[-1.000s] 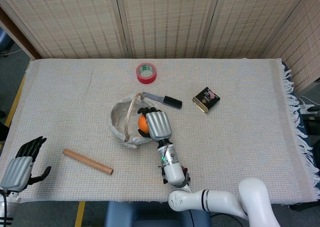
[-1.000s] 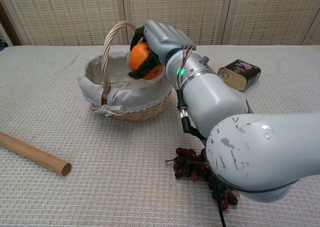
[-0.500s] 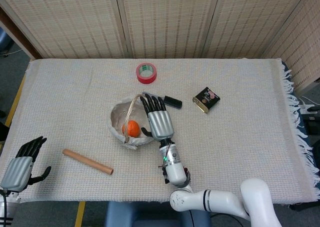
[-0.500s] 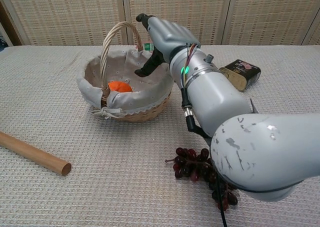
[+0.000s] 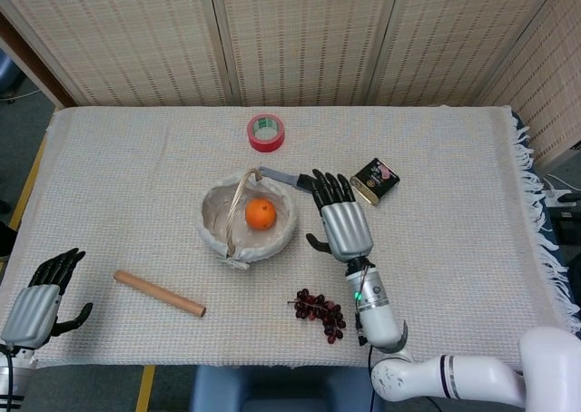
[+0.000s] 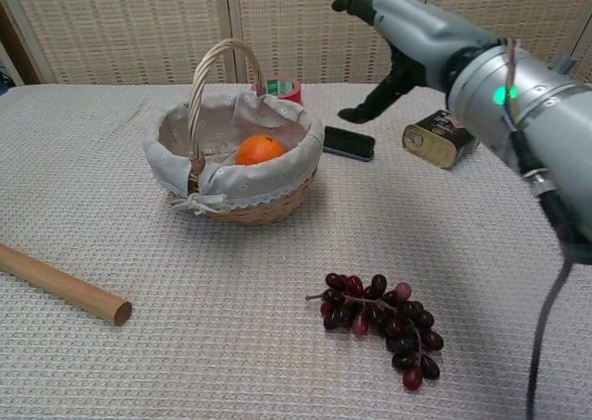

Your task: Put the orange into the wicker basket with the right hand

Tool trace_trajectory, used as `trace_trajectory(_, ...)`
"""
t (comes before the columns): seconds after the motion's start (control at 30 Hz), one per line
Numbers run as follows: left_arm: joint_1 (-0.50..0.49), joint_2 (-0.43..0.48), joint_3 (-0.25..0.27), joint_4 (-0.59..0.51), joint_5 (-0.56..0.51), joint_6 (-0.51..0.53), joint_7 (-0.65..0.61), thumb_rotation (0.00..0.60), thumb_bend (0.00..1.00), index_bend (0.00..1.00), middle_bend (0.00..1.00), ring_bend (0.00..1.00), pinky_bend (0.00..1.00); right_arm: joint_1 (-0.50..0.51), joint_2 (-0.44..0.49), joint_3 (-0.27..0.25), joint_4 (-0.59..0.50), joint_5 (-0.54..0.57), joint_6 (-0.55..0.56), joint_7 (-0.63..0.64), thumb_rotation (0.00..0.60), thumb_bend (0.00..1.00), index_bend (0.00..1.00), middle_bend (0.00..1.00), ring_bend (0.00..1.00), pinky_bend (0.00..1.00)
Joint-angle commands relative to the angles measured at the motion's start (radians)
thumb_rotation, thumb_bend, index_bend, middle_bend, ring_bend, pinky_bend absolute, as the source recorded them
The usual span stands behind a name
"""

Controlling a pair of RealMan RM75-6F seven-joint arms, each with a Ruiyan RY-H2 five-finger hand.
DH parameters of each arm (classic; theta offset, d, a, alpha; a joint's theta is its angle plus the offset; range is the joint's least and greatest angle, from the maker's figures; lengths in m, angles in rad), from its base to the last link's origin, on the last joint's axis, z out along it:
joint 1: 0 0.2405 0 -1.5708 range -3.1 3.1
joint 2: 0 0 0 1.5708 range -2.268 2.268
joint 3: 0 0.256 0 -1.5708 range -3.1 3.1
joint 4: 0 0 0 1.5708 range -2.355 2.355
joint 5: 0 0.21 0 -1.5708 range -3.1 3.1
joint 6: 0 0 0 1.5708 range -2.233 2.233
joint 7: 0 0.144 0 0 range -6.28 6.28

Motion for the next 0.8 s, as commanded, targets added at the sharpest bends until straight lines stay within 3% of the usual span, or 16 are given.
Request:
trace_trajectory(0.03,0.0,-0.002,-0.001,0.0,-0.001,0.002,0.005,0.6,0.35,0.0,0.0,0.0,0.06,-0.146,0.226,-0.128,-0.166,-0.086,0.071,-0.002,0.6,0.11,0.0,0.0,0.0,0.0)
trace_trajectory(0.2,0.002,-0.009,-0.002,0.005,0.001,0.01,0.025,0.6,0.35,0.0,0.0,0.0,0.06,-0.285,0.4,-0.286,-0.213,-0.236,0.137,0.075,0.6,0.11,0.0,0.0,0.0,0.0)
trace_trajectory(0.4,0.005,-0.018,-0.003,0.015,0.006,0.022,0.048,0.6,0.35,0.0,0.0,0.0,0.06,-0.427,0.489,-0.422,-0.077,-0.418,0.236,0.174,0.6,0.11,0.0,0.0,0.0,0.0)
trace_trajectory(0.63,0.005,-0.027,-0.007,0.022,0.001,0.027,0.068,0.6,0.35,0.0,0.0,0.0,0.06,-0.54,0.454,-0.463,0.15,-0.514,0.308,0.323,0.6,0.11,0.0,0.0,0.0,0.0)
trace_trajectory(0.8,0.007,-0.03,-0.007,0.018,0.003,0.033,0.08,0.6,0.35,0.0,0.0,0.0,0.06,-0.557,0.453,-0.434,0.174,-0.508,0.286,0.364,0.6,0.11,0.0,0.0,0.0,0.0)
